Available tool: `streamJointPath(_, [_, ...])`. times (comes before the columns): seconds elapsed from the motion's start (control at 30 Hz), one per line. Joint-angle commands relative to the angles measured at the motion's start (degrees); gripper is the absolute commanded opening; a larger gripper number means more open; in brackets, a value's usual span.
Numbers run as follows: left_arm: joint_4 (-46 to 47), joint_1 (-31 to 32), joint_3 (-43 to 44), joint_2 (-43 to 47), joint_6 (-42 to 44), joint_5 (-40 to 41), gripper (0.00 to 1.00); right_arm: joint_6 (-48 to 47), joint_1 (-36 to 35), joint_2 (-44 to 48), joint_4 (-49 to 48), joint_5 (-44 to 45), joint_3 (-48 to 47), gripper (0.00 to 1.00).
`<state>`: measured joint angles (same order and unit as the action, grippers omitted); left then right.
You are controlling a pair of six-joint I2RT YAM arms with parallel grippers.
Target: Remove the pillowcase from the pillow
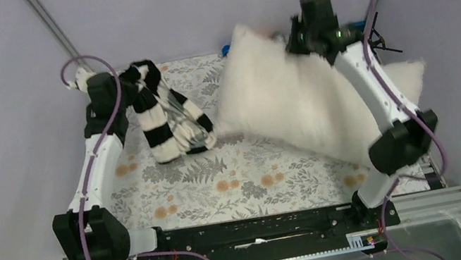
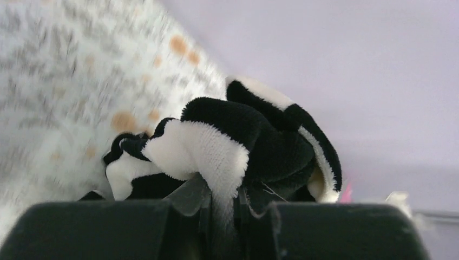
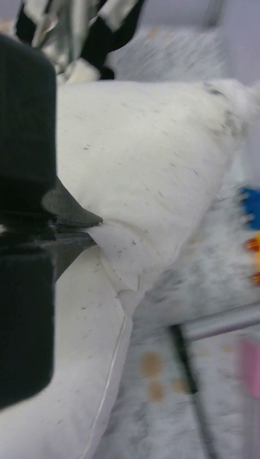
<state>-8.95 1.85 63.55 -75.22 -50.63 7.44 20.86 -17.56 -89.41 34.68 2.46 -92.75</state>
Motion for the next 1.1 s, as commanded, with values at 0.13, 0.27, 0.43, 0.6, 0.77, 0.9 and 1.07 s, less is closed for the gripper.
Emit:
streamJointPath(0.13, [-6.71,-1.76,23.71,-4.69,10.22,-8.69,0.98,4.42,2.14,-21.66,7.85,-15.73,-51.31,1.00])
streamJointPath(0.27, [-1.85,-1.76,8.60,4.17,11.20,-8.23,0.99,3.69,2.18,-2.26,-12.55,-10.25,-12.31,1.00])
streamJointPath(0.43, [6.47,-0.08,-9.59,17.94,10.83,-4.35,0.99,-4.00,2.19,13.43,-23.27,0.08,13.35,1.00])
streamJointPath(0.6, [11.95,8.48,-21.85,23.53,15.57,3.59,0.99,-10.45,2.18,29.64,-45.10,7.93,44.84,0.99])
streamJointPath(0.77, [30.06,14.93,-35.71,24.75,23.89,7.00,0.99,-9.38,2.24,40.15,-63.97,13.48,70.83,1.00])
streamJointPath(0.9, [37.40,16.43,-41.64,23.77,32.52,13.22,0.99,-14.29,2.12,36.80,-67.15,16.55,76.12,1.00])
streamJointPath(1.07, [52.29,16.54,-49.64,17.48,41.59,18.31,0.99,-25.43,2.15,35.09,-83.35,17.55,85.87,1.00])
